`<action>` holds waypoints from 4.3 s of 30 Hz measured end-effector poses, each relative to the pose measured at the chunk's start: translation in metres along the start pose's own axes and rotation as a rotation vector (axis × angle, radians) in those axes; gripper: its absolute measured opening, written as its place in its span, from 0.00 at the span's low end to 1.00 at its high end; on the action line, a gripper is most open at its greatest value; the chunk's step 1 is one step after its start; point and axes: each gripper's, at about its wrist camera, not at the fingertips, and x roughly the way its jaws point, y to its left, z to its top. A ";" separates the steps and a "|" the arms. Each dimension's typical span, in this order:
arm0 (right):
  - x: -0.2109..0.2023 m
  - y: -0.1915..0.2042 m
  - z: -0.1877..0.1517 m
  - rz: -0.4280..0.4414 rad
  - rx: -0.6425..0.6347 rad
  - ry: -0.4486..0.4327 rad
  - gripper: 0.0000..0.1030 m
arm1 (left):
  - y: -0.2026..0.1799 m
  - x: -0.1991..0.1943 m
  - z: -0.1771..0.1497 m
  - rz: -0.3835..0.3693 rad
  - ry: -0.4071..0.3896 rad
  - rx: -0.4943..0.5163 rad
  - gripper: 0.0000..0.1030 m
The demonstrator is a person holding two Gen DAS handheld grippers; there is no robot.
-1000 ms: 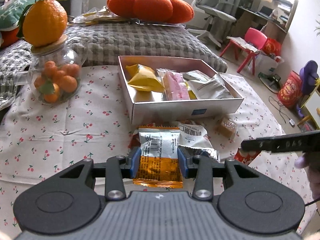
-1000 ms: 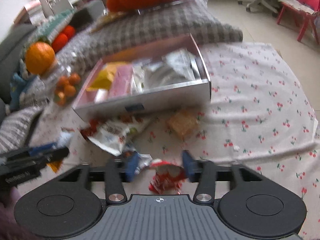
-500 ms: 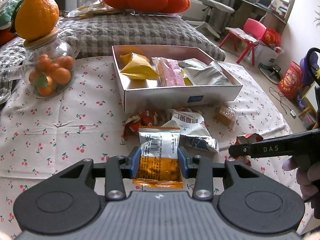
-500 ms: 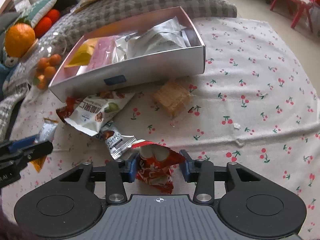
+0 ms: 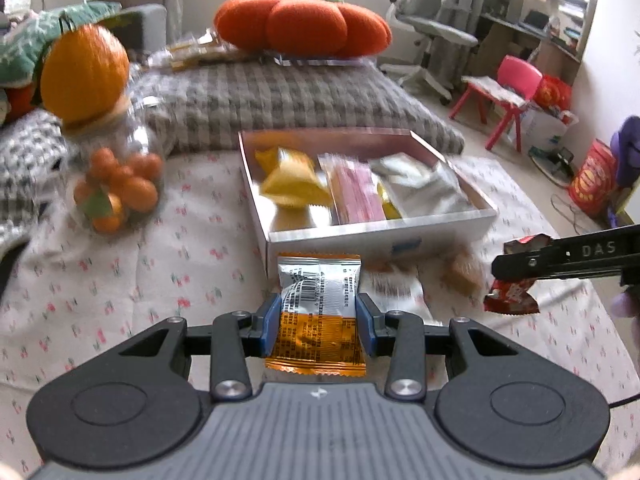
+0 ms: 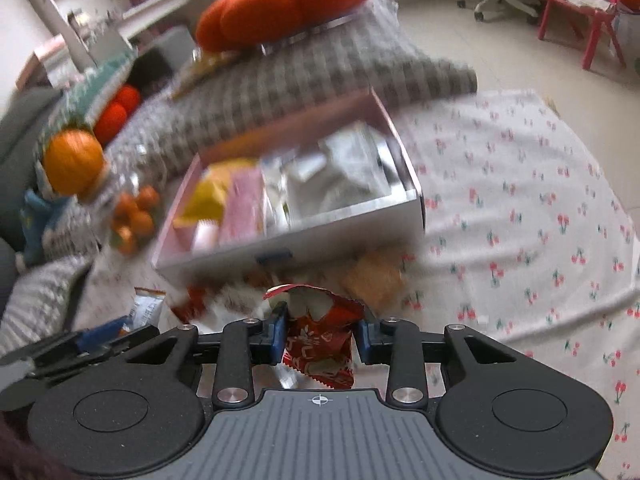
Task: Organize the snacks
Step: 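Lower both packs into the box and open both tools, then withdraw both open tools from the box toward the remaining snacks, then grasp the red wrapped pack with the left tool while the right grasps the white pecan kernels pack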
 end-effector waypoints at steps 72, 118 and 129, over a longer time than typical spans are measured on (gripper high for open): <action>-0.027 0.027 -0.018 -0.053 -0.080 -0.096 0.90 | 0.004 -0.010 -0.022 0.095 0.035 0.009 1.00; 0.091 0.042 -0.019 0.052 0.049 0.061 0.85 | 0.002 0.066 -0.041 -0.008 -0.067 0.264 0.37; 0.080 0.037 -0.021 0.086 -0.036 0.049 0.45 | 0.004 0.050 -0.054 -0.036 -0.049 0.325 0.35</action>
